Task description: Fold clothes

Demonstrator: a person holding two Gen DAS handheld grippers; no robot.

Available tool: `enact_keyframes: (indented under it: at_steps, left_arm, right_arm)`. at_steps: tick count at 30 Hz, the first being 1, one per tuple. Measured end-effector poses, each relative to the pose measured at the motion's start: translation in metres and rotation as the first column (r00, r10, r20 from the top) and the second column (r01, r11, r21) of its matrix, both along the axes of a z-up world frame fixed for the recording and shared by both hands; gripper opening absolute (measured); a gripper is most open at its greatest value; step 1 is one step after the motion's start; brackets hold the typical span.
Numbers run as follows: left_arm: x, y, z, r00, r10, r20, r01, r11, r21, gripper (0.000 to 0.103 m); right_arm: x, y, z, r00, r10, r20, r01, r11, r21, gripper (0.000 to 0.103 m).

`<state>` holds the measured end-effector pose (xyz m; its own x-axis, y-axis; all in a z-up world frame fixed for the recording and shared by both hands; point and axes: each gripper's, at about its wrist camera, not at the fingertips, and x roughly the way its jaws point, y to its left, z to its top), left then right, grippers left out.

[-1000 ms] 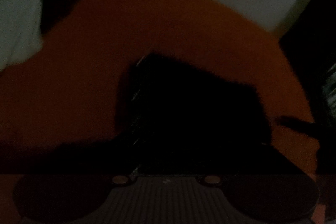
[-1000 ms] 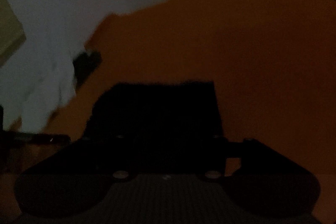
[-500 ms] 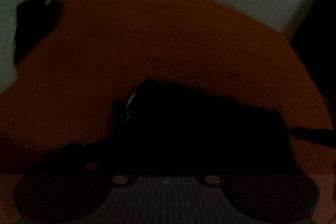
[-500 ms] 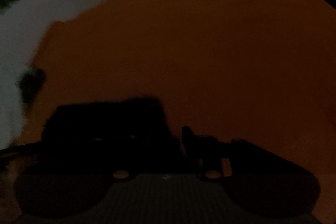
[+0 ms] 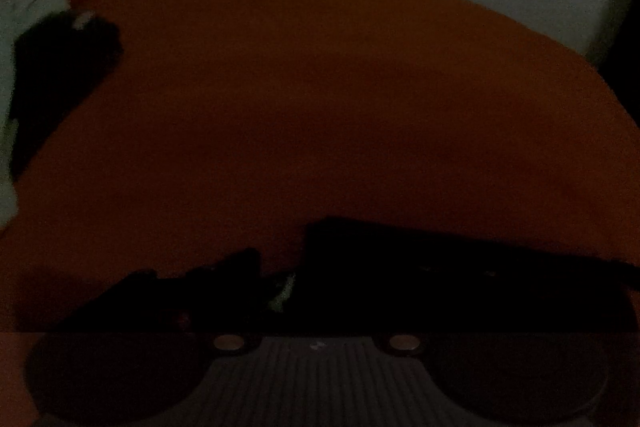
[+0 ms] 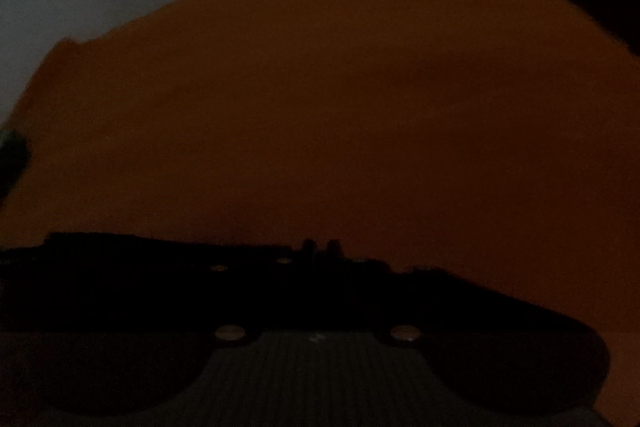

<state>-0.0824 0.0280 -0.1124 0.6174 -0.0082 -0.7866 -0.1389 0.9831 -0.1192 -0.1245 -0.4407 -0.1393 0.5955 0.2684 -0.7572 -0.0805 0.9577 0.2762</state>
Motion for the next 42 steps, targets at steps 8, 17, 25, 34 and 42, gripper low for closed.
enact_keyframes:
  at_steps: [8, 17, 25, 34, 42]
  left_arm:
    - [-0.076, -0.044, 0.014, 0.98, -0.201, -0.003, 0.201, 0.98, 0.002, 0.066]
    - [-0.165, 0.002, 0.026, 0.982, -0.177, -0.061, 0.183, 0.976, 0.121, 0.067]
    - [-0.135, 0.023, 0.045, 0.988, -0.149, 0.034, 0.147, 0.988, 0.047, 0.093]
    - [-0.025, 0.013, 0.018, 0.986, -0.169, 0.01, 0.169, 0.985, -0.02, 0.099]
    - [-0.002, 0.001, -0.001, 0.983, -0.176, -0.06, 0.169, 0.98, -0.1, 0.098]
  right_arm:
    - [-0.096, 0.008, 0.012, 0.979, 0.202, -0.037, -0.188, 0.954, 0.235, 0.014]
    - [-0.135, -0.037, 0.009, 0.983, 0.158, -0.096, -0.159, 0.987, 0.001, 0.012]
    - [-0.114, -0.076, 0.051, 0.965, 0.264, 0.012, -0.262, 0.951, 0.162, 0.051]
    - [-0.042, -0.056, 0.035, 0.932, 0.364, -0.005, -0.359, 0.923, 0.14, 0.069]
    - [-0.004, -0.053, 0.007, 0.92, 0.388, -0.052, -0.371, 0.908, 0.195, 0.076]
